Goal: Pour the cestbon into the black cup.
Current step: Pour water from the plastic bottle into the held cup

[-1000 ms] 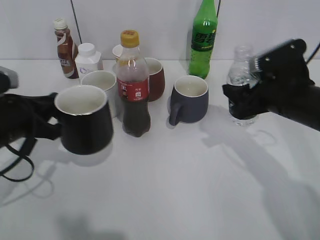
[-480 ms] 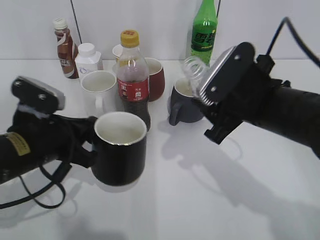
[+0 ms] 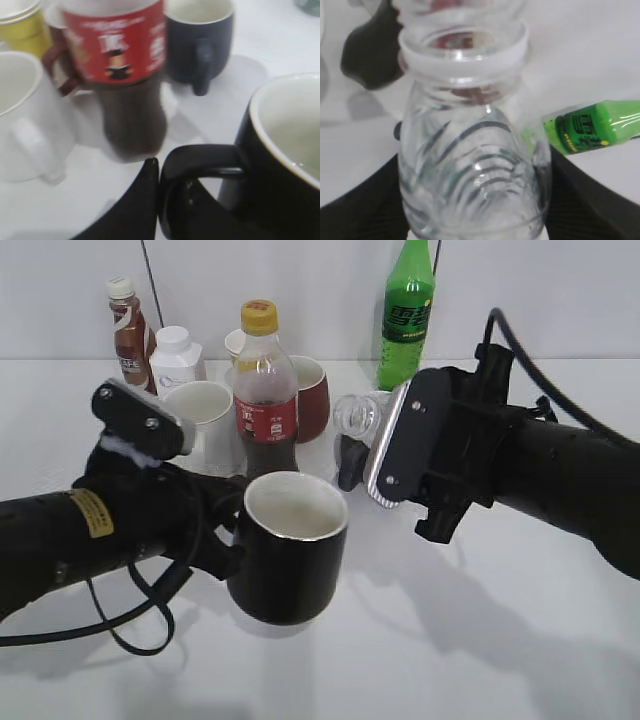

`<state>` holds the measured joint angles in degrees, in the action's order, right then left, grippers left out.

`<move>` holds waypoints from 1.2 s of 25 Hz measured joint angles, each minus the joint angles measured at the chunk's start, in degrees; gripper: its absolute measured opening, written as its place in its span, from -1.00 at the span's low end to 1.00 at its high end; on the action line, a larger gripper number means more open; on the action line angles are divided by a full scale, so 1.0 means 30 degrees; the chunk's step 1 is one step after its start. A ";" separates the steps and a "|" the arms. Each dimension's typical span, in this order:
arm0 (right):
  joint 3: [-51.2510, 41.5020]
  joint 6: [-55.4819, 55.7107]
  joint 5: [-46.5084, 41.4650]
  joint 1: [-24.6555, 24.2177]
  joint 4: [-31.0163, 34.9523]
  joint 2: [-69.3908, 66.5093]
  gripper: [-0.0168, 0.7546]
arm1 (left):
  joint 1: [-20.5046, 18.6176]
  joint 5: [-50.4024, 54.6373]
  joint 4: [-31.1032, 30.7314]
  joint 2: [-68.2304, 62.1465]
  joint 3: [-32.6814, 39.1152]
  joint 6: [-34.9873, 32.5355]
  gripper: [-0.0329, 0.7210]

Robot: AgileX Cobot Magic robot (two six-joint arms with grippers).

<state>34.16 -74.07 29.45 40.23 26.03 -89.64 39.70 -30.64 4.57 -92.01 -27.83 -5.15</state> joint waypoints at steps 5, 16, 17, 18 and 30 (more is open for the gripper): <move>0.0000 -0.1733 -0.0060 0.0015 0.0056 0.0000 0.36 | 0.0654 0.0460 -0.0077 0.0000 -0.0622 -0.0023 -0.78; 0.0000 -0.6847 0.1539 0.0140 -0.0240 0.0000 0.36 | 0.0918 0.1221 -0.0114 -0.0017 -0.1717 -0.0023 -0.78; 0.0000 -0.7205 0.1894 0.0140 -0.0240 0.0000 0.36 | 0.0918 0.1227 -0.0114 -0.0017 -0.1717 -0.0023 -0.78; 0.0000 -0.7586 0.2196 0.0140 -0.0240 0.0000 0.36 | 0.0918 0.1243 -0.0114 -0.0017 -0.1717 -0.0023 -0.78; 0.0000 -0.9840 0.2712 0.0140 -0.1212 0.0000 0.36 | 0.0918 0.1243 -0.0114 -0.0017 -0.1717 -0.0023 -0.78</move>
<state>34.16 -103.59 37.58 40.65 22.40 -89.64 42.46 -26.91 4.22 -92.06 -32.98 -5.22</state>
